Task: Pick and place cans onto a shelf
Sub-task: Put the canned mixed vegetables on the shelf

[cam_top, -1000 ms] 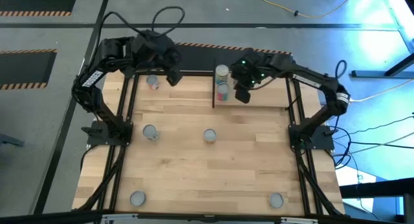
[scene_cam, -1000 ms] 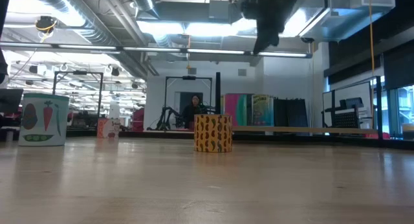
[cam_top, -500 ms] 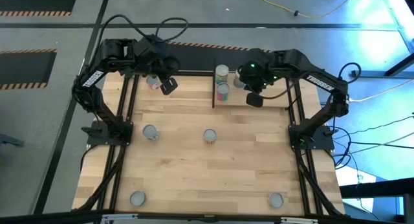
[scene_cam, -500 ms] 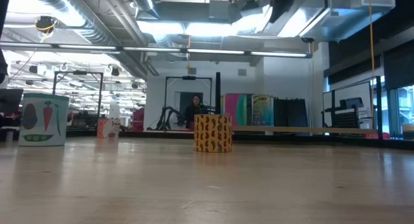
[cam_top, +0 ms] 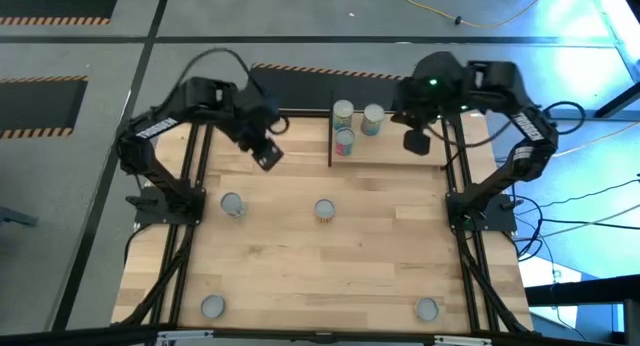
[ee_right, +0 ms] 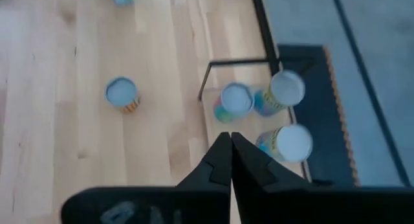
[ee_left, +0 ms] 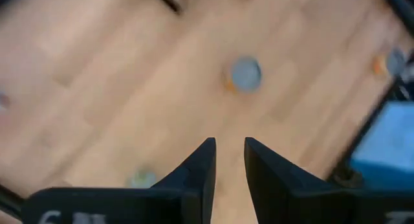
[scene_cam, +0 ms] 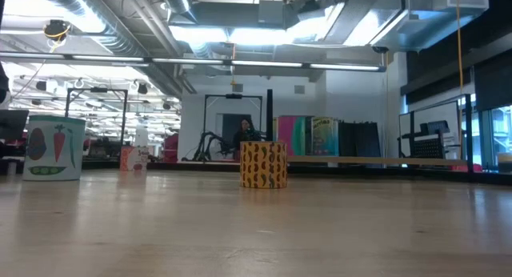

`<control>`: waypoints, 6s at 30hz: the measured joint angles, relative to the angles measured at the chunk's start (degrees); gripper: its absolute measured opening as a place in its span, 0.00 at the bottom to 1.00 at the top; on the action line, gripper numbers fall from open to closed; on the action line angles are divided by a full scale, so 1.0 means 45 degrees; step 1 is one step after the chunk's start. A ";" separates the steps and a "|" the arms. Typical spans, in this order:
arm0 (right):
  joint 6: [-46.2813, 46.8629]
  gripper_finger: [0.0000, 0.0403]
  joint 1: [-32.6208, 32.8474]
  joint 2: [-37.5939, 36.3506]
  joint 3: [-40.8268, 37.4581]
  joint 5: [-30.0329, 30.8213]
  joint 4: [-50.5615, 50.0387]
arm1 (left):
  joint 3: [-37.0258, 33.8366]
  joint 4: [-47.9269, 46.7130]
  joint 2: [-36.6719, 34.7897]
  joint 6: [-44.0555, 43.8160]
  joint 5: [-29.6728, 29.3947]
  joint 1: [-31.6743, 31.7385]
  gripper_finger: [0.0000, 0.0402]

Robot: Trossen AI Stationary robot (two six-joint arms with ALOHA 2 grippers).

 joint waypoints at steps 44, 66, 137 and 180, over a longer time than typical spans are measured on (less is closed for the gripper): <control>-0.0001 0.01 0.0291 -0.0652 0.0890 -0.0010 0.0004 | -1.4671 0.4727 -0.4168 -0.5252 -0.1207 -0.4641 0.18; -0.0011 0.01 0.0287 -0.0652 0.0885 0.0032 0.0037 | -1.5367 0.5548 -0.4161 -0.4665 -0.1241 -0.4616 0.18; 0.0062 0.01 0.0262 -0.0776 0.0875 0.1127 0.0009 | -0.1220 0.0842 0.1382 0.6182 -0.2192 -0.3002 0.00; 0.0607 0.01 0.0262 -0.1978 0.0875 0.0767 0.0004 | 0.3972 0.4012 1.0682 1.2236 -0.0604 -0.2358 0.00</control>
